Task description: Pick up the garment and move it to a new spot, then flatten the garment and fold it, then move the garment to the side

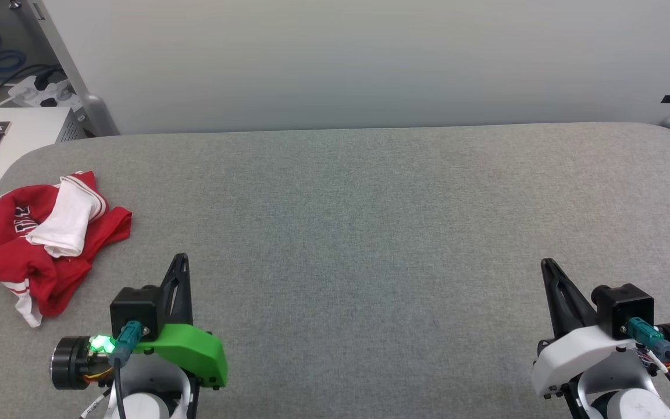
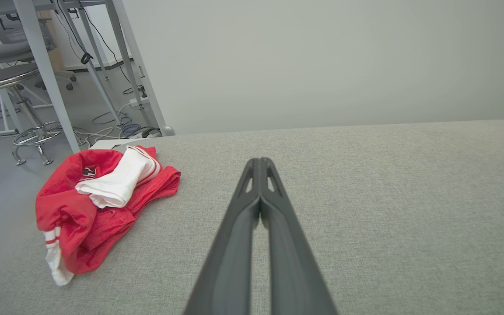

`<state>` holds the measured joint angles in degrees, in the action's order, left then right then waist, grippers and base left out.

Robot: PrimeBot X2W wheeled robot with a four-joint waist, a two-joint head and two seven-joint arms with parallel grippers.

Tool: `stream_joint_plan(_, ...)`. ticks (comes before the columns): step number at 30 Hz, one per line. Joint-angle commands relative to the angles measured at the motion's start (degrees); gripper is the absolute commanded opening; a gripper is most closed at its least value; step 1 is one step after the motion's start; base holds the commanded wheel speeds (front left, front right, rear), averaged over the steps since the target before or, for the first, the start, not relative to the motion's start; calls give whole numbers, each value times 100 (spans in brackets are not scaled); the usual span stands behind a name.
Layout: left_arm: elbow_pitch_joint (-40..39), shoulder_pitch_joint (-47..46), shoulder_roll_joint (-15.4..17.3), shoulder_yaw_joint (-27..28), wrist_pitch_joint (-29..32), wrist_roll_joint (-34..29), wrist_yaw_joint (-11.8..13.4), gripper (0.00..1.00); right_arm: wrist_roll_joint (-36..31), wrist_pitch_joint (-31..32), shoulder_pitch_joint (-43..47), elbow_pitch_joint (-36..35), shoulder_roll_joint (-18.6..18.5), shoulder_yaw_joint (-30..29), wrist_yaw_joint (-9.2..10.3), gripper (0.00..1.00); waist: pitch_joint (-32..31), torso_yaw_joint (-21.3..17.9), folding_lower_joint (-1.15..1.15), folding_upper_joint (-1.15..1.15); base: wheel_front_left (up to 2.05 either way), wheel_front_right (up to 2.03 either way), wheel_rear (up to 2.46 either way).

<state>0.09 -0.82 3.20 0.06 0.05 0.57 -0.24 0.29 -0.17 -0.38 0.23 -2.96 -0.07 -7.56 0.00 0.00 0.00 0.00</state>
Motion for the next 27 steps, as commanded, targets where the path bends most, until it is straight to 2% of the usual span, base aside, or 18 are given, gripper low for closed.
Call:
stream_joint_plan(1,-9,82,-33,-6,-5,-57,24,0,-29,17,38,-23,8,7,8,0,0,0,0,0,0,0,0)
stream_joint_plan(27,-9,82,-33,-6,-5,-57,24,0,-29,17,38,-23,8,7,8,0,0,0,0,0,0,0,0)
